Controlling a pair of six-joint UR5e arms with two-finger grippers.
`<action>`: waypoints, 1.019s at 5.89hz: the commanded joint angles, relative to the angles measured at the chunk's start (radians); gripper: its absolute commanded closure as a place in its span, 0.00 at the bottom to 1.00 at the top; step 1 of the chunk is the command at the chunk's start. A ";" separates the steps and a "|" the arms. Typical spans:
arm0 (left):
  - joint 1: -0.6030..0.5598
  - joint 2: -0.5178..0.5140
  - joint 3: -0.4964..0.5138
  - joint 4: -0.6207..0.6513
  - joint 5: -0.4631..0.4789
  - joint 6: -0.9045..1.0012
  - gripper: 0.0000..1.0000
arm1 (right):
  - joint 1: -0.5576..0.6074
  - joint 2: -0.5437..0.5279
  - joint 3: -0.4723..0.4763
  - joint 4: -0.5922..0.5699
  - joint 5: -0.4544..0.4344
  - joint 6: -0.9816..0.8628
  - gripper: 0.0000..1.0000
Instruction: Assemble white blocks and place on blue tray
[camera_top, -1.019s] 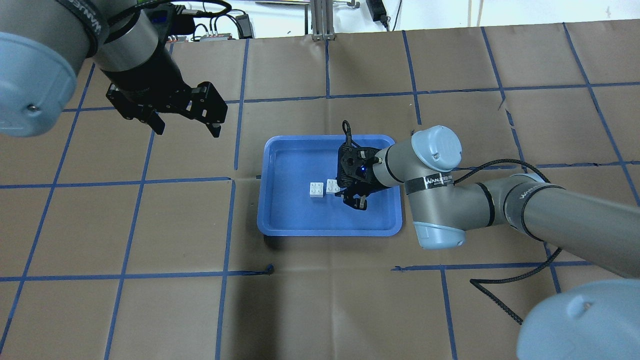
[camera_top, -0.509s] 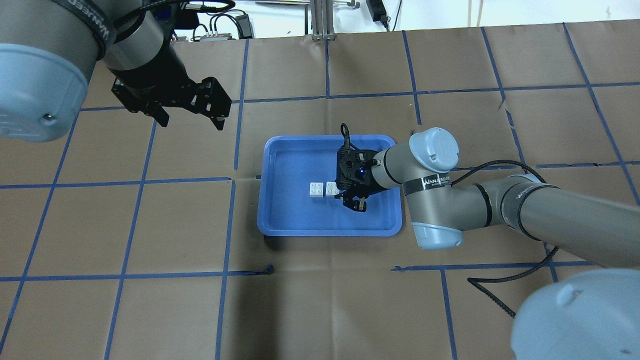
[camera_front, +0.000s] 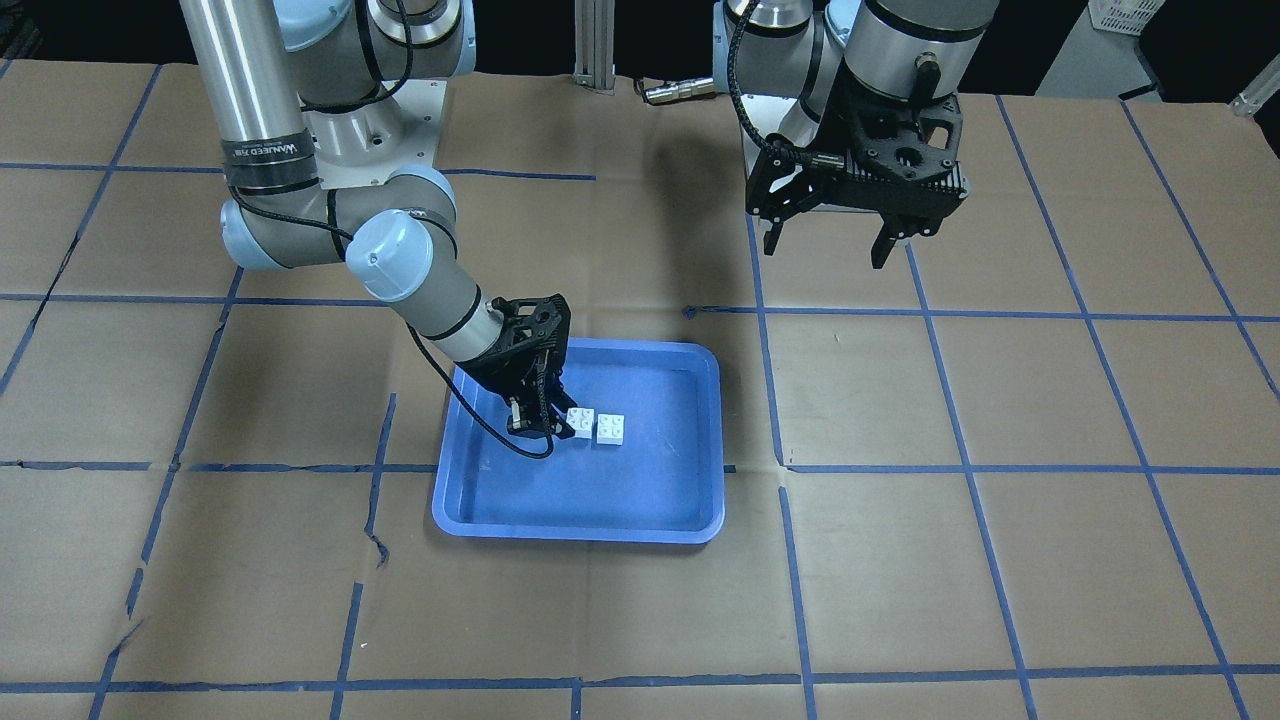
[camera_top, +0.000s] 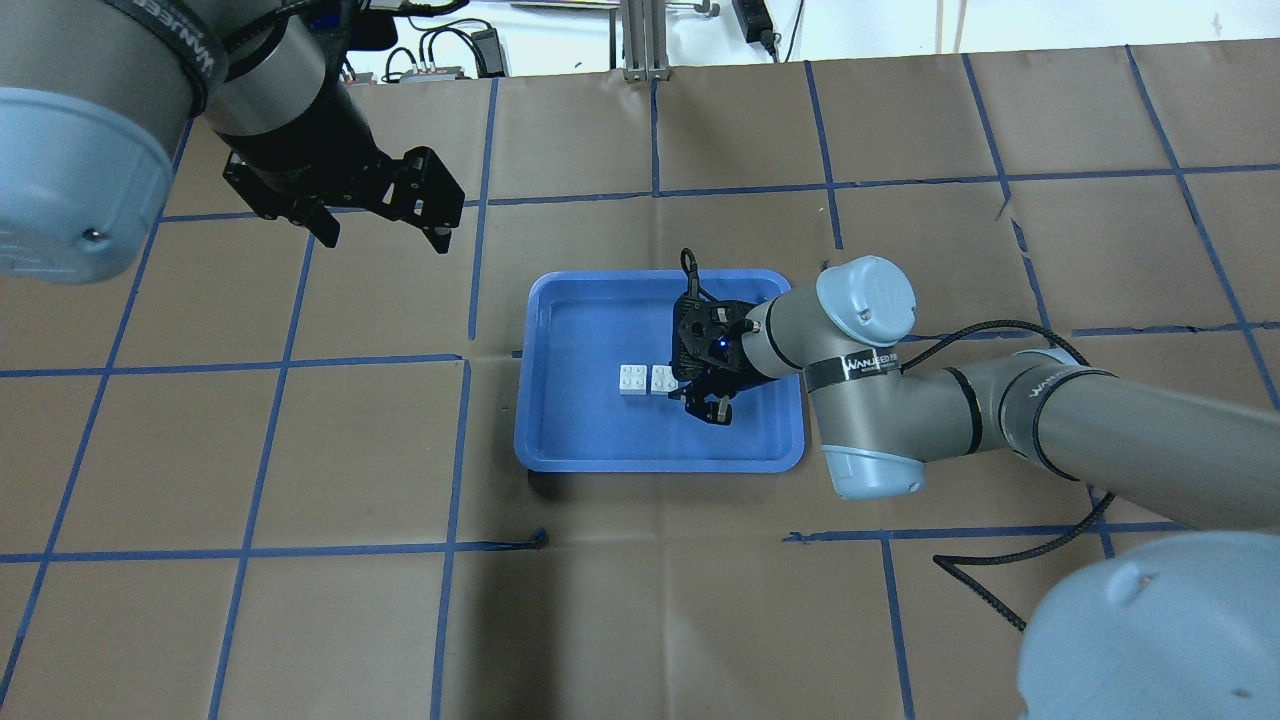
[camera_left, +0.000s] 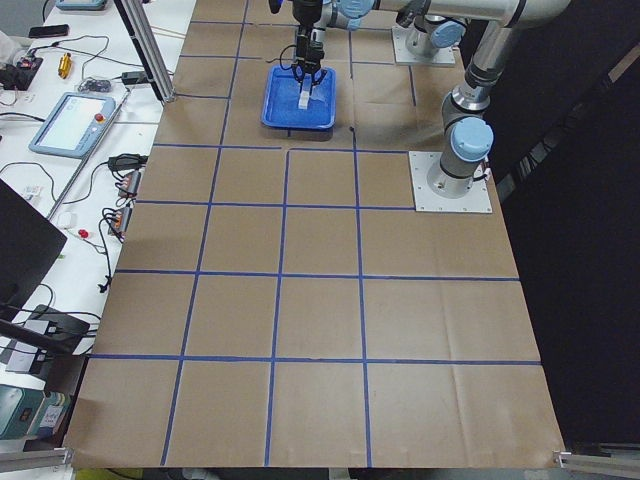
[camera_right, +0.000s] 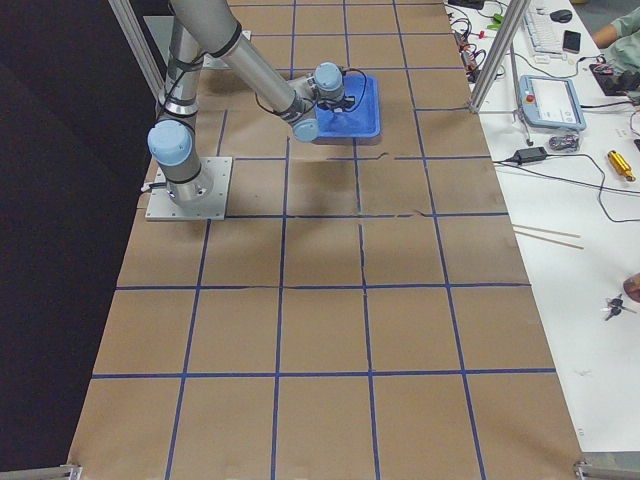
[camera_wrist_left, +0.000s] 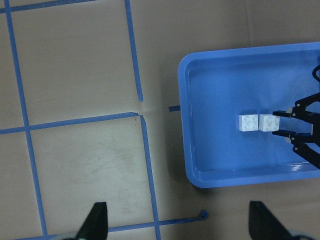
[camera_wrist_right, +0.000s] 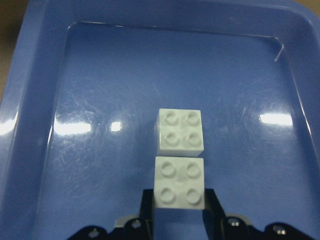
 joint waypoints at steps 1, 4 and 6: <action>0.000 -0.002 0.001 0.000 0.001 0.000 0.00 | 0.005 0.000 -0.002 -0.002 0.002 0.002 0.88; 0.000 0.000 0.003 0.005 0.001 -0.008 0.00 | 0.005 0.012 -0.002 -0.003 0.002 0.002 0.87; 0.000 0.004 0.000 0.005 -0.001 -0.006 0.00 | 0.005 0.026 -0.009 -0.006 0.002 0.002 0.86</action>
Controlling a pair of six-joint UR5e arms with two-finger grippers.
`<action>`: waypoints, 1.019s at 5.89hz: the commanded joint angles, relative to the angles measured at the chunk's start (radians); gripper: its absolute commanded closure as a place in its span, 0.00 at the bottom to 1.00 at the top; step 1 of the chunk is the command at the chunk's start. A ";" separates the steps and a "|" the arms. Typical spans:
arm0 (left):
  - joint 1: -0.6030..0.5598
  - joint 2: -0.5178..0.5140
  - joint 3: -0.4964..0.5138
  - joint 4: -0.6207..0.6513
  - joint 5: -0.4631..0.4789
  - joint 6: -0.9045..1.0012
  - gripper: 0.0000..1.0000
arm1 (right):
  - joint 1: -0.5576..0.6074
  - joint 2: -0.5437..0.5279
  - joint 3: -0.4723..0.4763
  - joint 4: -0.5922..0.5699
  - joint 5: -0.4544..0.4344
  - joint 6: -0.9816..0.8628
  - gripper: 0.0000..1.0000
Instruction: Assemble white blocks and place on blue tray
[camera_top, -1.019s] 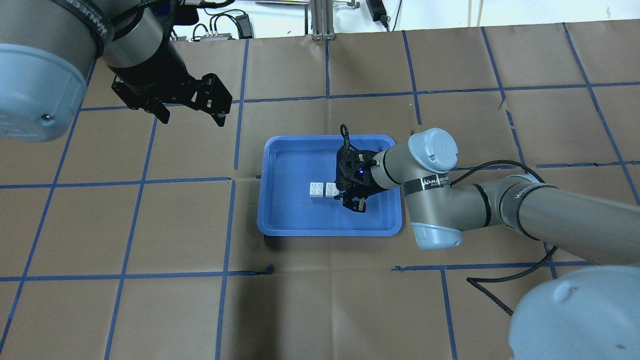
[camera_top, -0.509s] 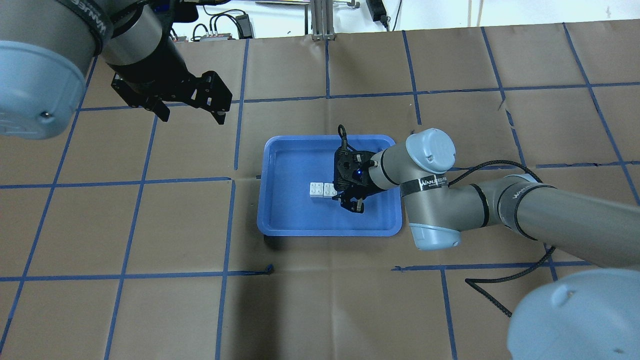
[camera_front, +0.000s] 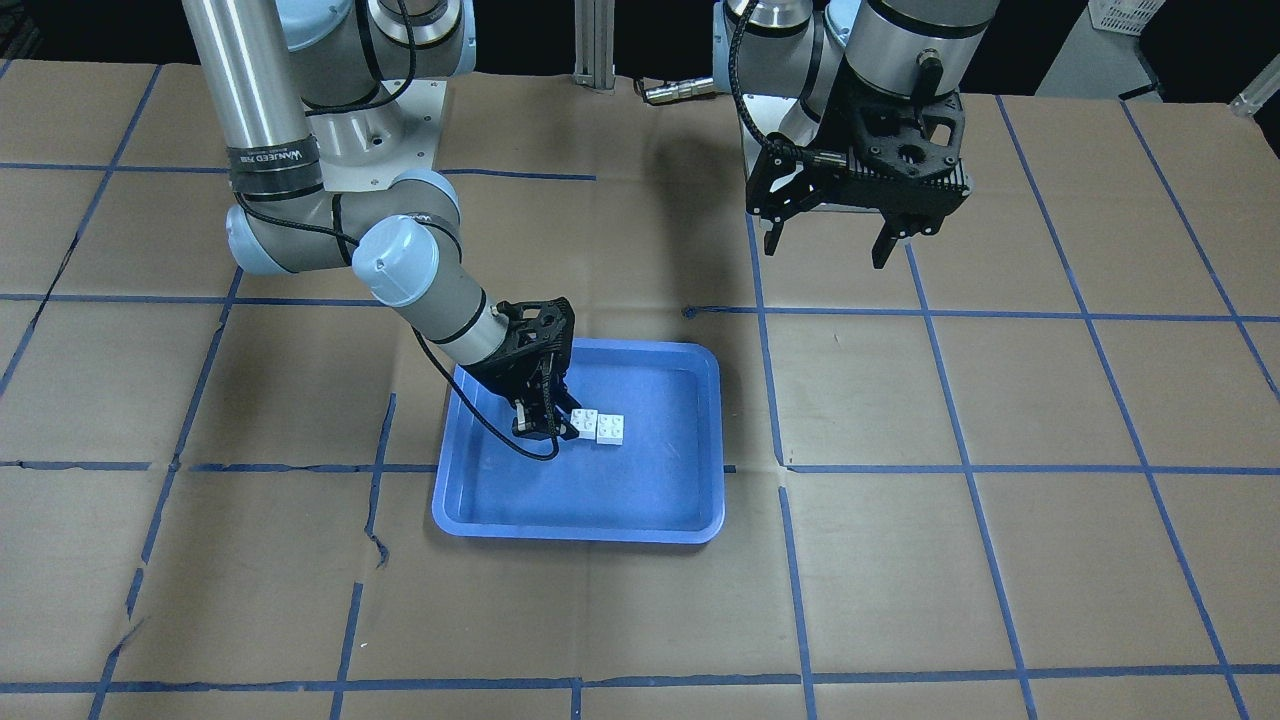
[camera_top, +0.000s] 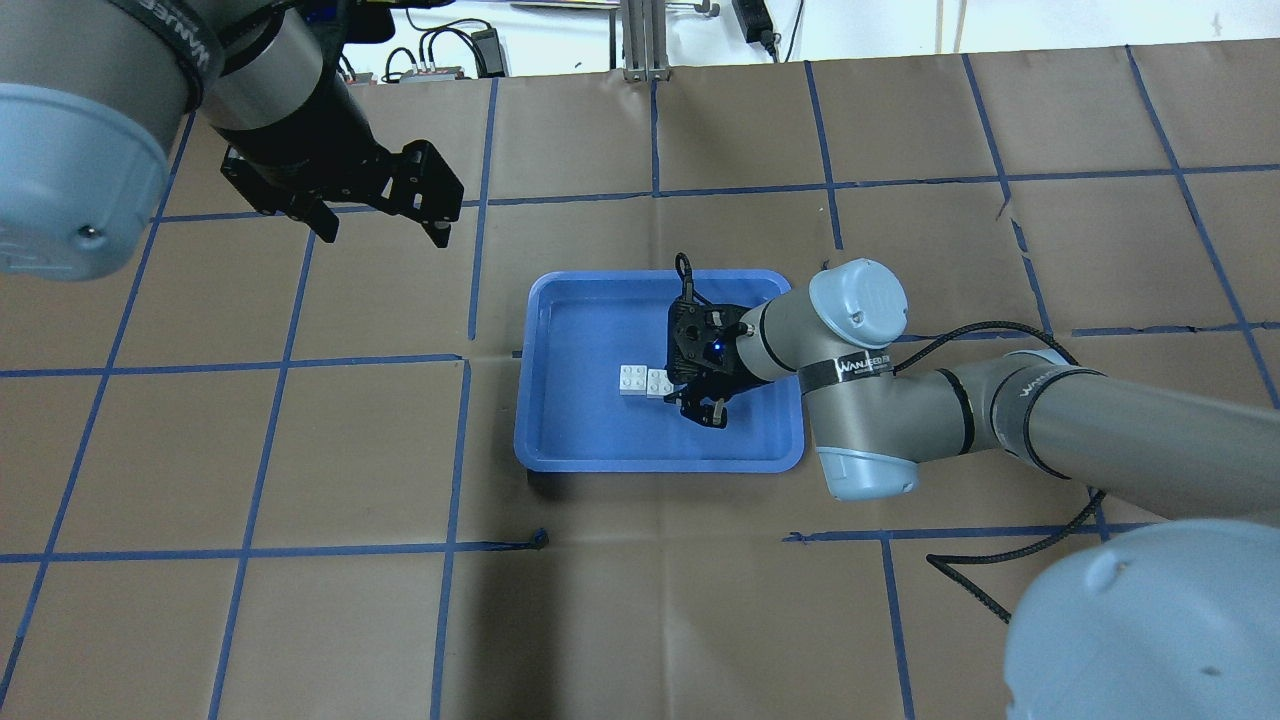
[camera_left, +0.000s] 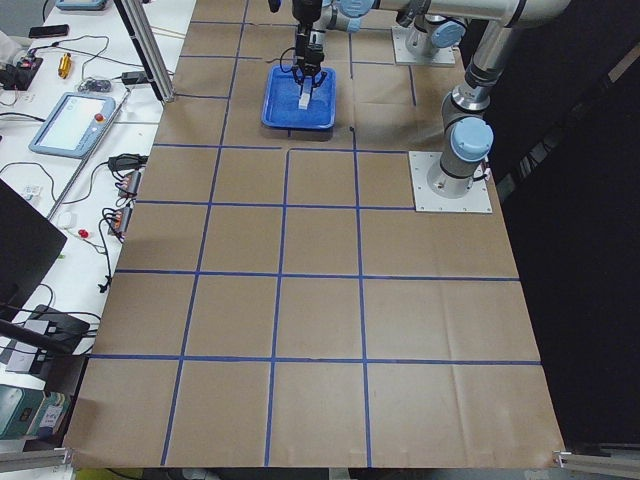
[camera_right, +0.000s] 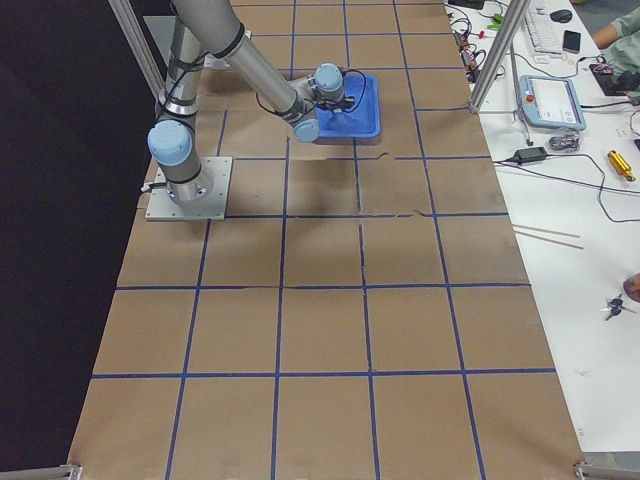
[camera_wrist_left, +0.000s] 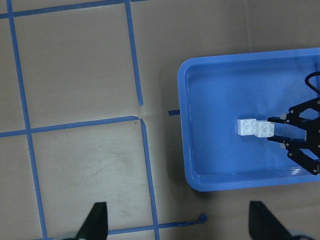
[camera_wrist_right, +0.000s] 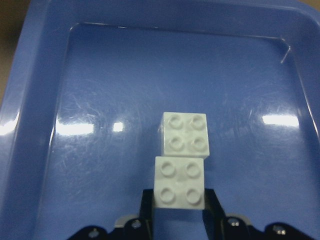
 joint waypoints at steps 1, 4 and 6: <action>0.000 0.002 -0.001 0.000 0.000 0.001 0.00 | 0.005 0.004 -0.002 -0.001 -0.002 0.001 0.86; 0.000 0.002 0.000 0.000 -0.002 0.001 0.00 | 0.006 0.007 -0.002 0.003 0.022 0.006 0.01; 0.000 0.000 0.003 0.000 0.001 0.007 0.00 | 0.006 0.004 -0.005 0.003 0.021 0.015 0.00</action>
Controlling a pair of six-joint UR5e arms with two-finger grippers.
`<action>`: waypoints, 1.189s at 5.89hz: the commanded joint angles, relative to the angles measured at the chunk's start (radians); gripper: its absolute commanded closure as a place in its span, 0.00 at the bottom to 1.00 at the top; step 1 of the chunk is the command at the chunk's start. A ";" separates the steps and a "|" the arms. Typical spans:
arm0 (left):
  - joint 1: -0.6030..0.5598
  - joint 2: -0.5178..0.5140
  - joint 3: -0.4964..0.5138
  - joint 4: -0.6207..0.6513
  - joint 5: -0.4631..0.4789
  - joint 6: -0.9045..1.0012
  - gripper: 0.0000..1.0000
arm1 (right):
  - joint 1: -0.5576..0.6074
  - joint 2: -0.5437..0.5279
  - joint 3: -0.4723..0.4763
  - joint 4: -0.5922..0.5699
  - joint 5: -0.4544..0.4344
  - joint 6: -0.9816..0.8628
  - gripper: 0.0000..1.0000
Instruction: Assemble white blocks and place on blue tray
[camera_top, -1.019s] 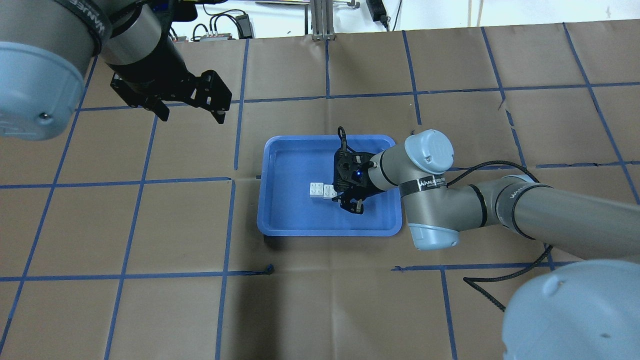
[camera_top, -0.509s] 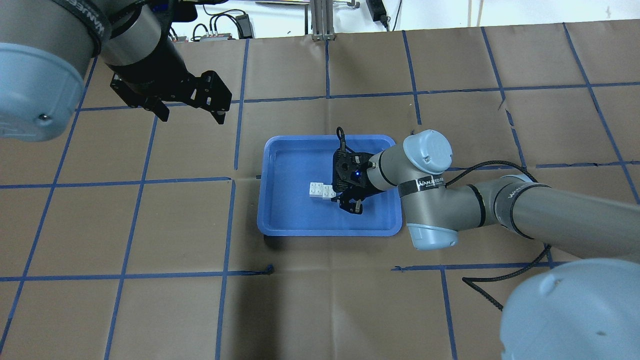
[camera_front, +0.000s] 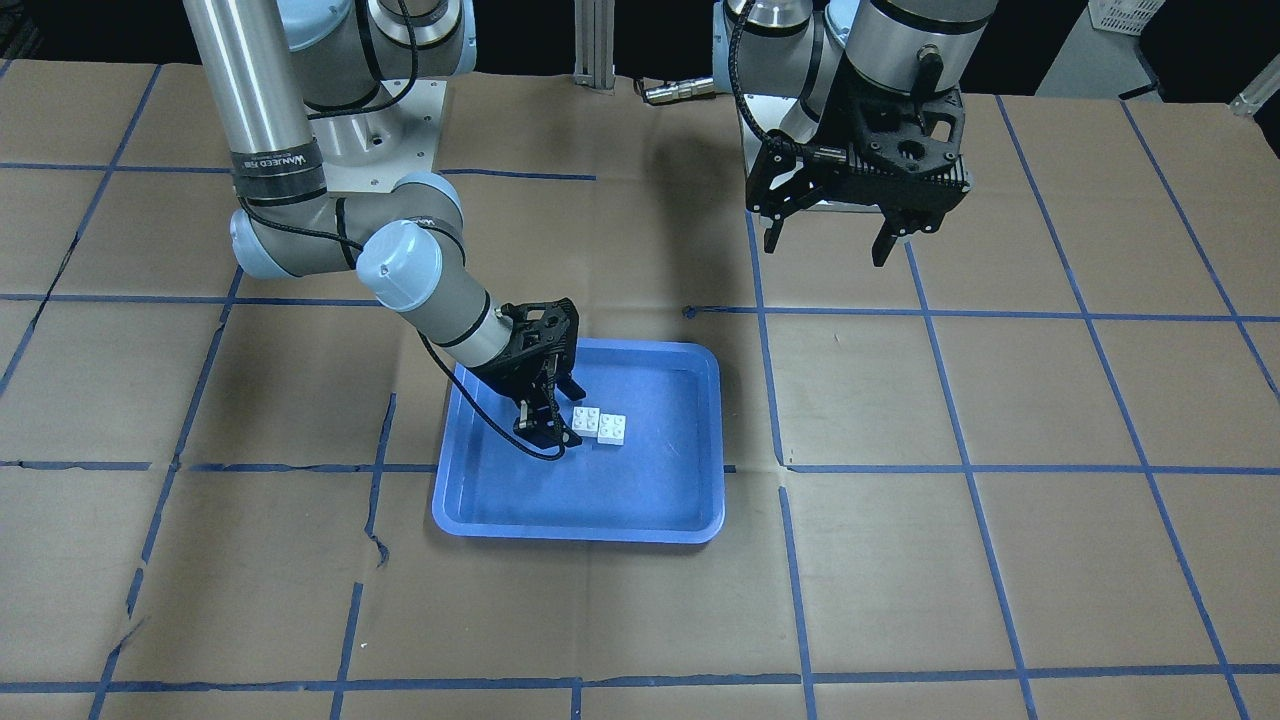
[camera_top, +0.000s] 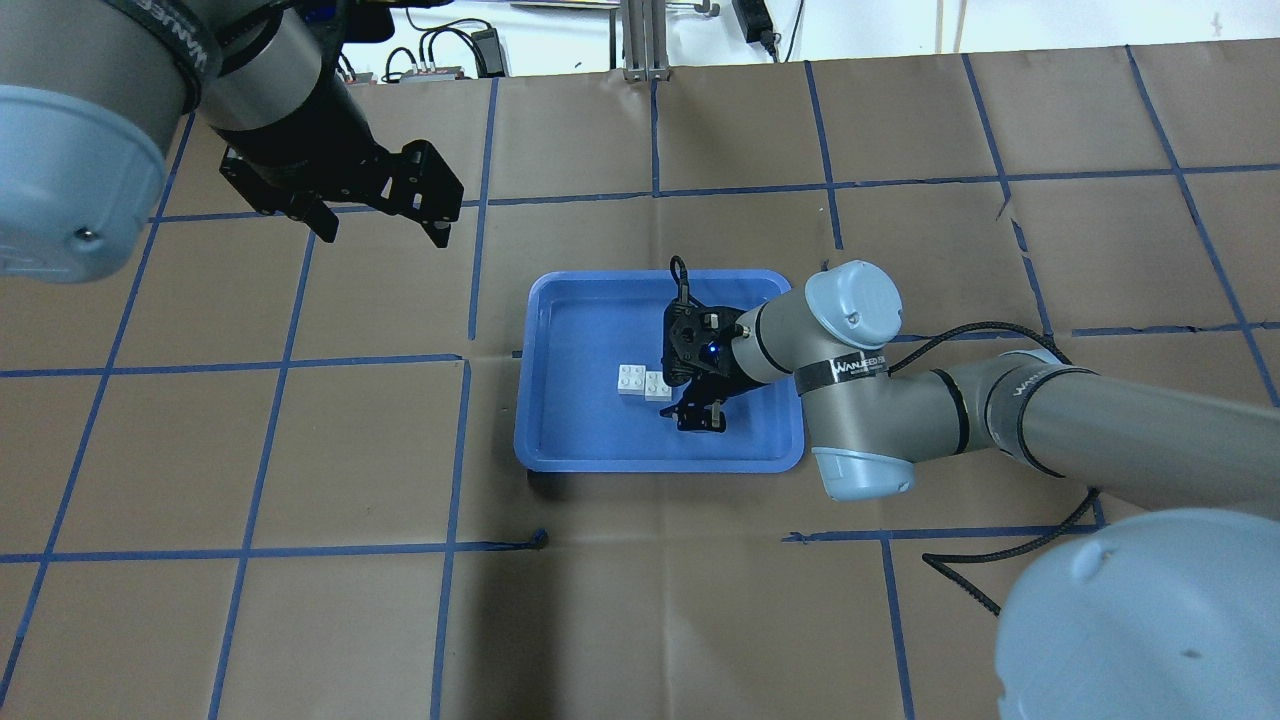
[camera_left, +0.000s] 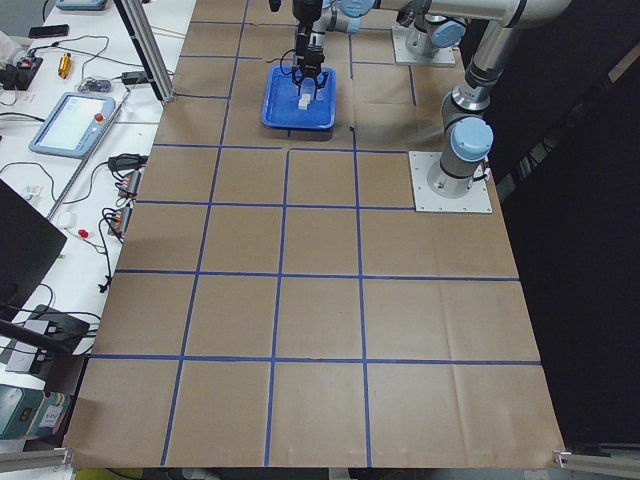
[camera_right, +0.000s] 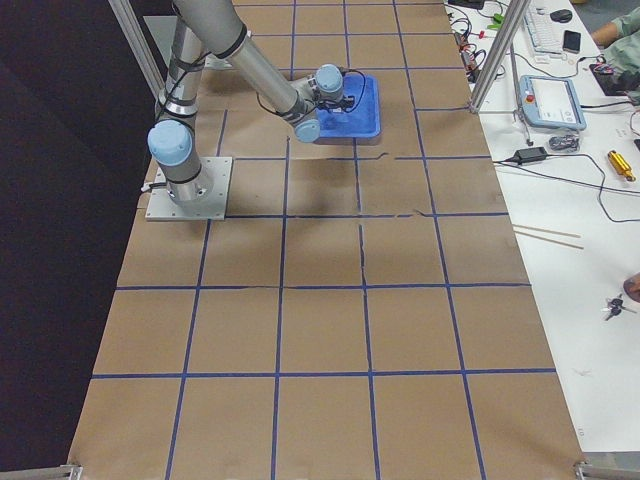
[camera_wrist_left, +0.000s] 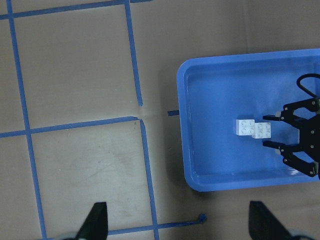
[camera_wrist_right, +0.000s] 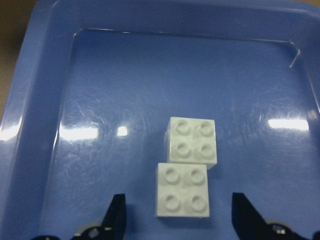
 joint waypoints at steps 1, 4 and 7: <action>0.002 0.002 0.003 0.000 0.001 0.006 0.00 | 0.000 -0.006 -0.038 0.002 -0.002 0.049 0.00; 0.003 0.011 -0.006 -0.002 0.000 0.009 0.00 | -0.008 -0.009 -0.064 0.014 -0.040 0.132 0.00; 0.003 0.011 -0.006 -0.002 -0.002 0.009 0.00 | -0.028 -0.104 -0.192 0.360 -0.163 0.169 0.00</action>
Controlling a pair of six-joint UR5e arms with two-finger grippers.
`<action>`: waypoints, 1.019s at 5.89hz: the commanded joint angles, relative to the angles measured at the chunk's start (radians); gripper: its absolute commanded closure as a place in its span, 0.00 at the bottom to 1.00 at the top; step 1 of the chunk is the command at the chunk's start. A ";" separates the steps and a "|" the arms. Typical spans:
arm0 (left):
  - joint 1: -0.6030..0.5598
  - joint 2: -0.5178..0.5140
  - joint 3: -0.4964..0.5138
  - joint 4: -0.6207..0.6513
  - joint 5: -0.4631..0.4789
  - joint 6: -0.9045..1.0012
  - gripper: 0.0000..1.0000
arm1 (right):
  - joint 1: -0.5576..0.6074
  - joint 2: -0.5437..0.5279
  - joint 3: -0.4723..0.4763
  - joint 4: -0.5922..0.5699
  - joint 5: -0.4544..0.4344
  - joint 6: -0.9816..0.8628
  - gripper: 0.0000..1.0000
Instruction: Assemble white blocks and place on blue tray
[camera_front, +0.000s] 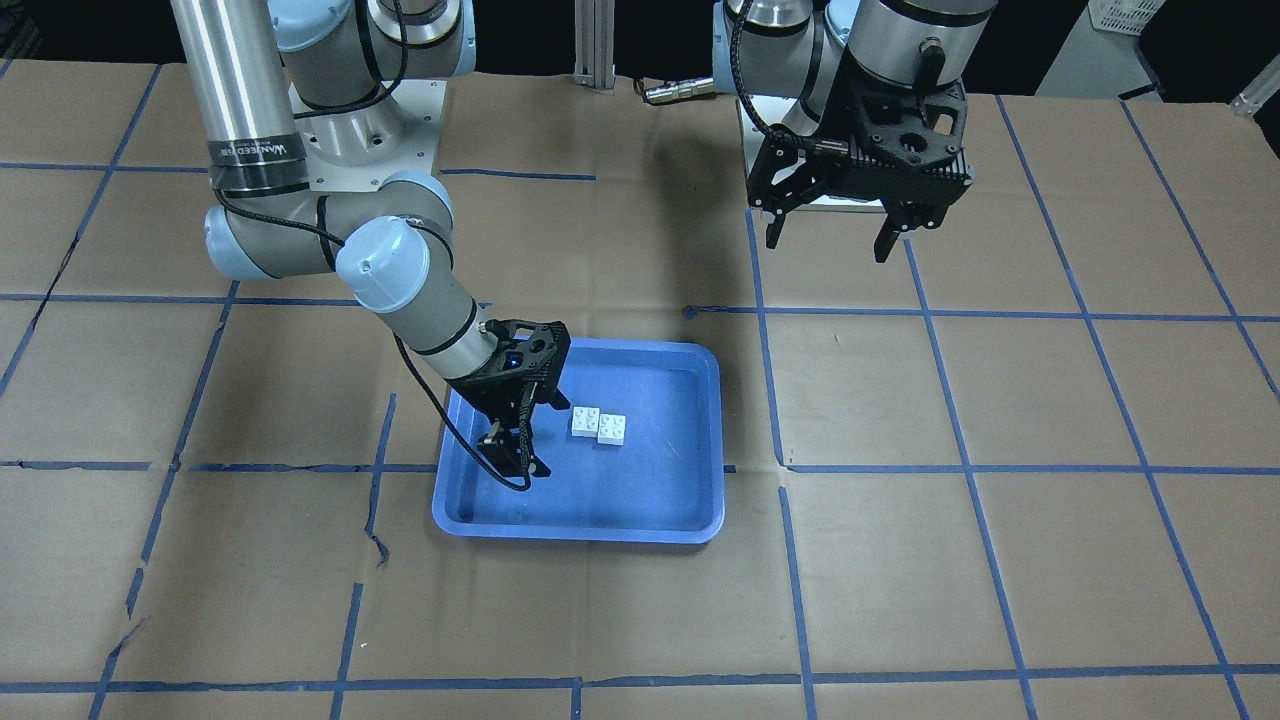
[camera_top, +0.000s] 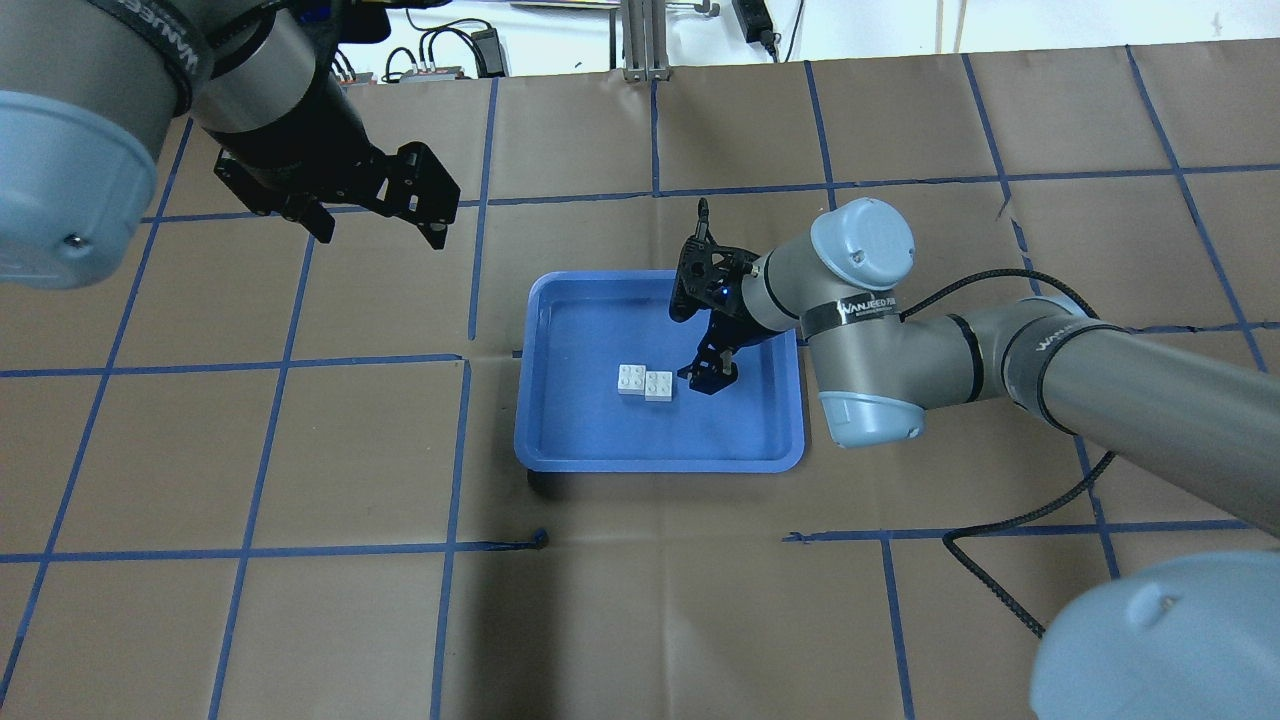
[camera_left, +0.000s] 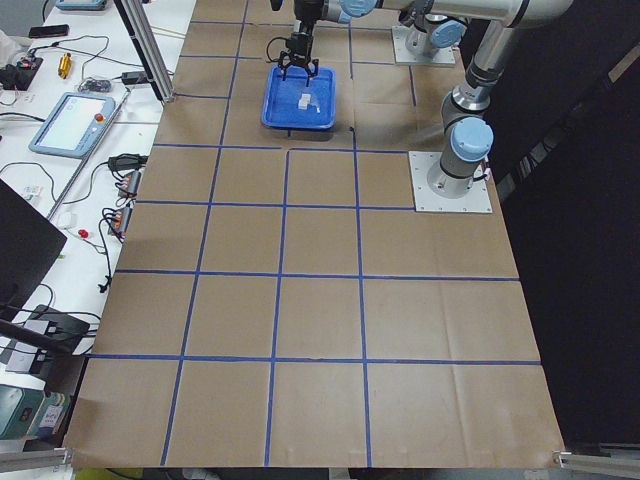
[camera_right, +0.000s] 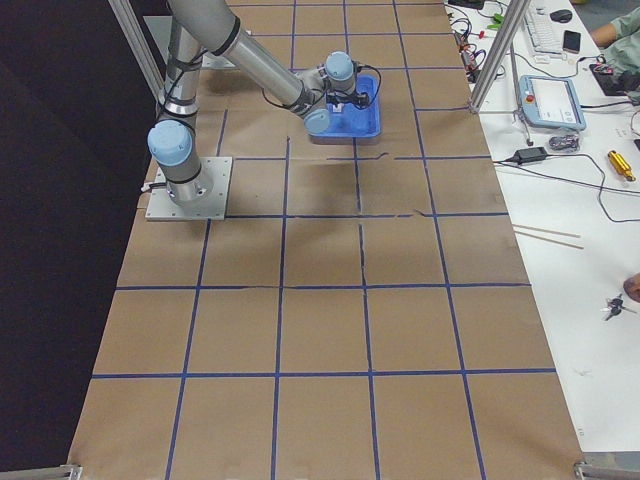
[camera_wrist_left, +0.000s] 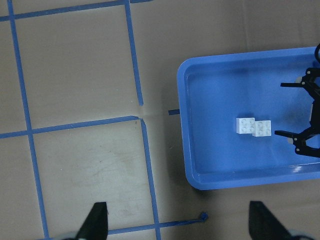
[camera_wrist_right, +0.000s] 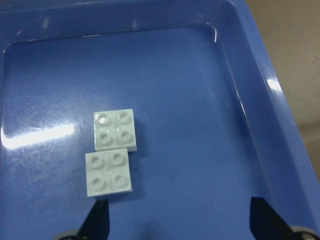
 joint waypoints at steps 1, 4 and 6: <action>0.000 0.000 0.000 0.000 0.000 0.000 0.00 | -0.031 -0.076 -0.121 0.294 -0.072 0.019 0.00; -0.001 0.000 -0.003 0.002 -0.002 0.000 0.00 | -0.088 -0.165 -0.252 0.577 -0.233 0.306 0.00; -0.001 0.002 -0.005 0.002 -0.002 0.000 0.00 | -0.116 -0.257 -0.292 0.706 -0.392 0.626 0.00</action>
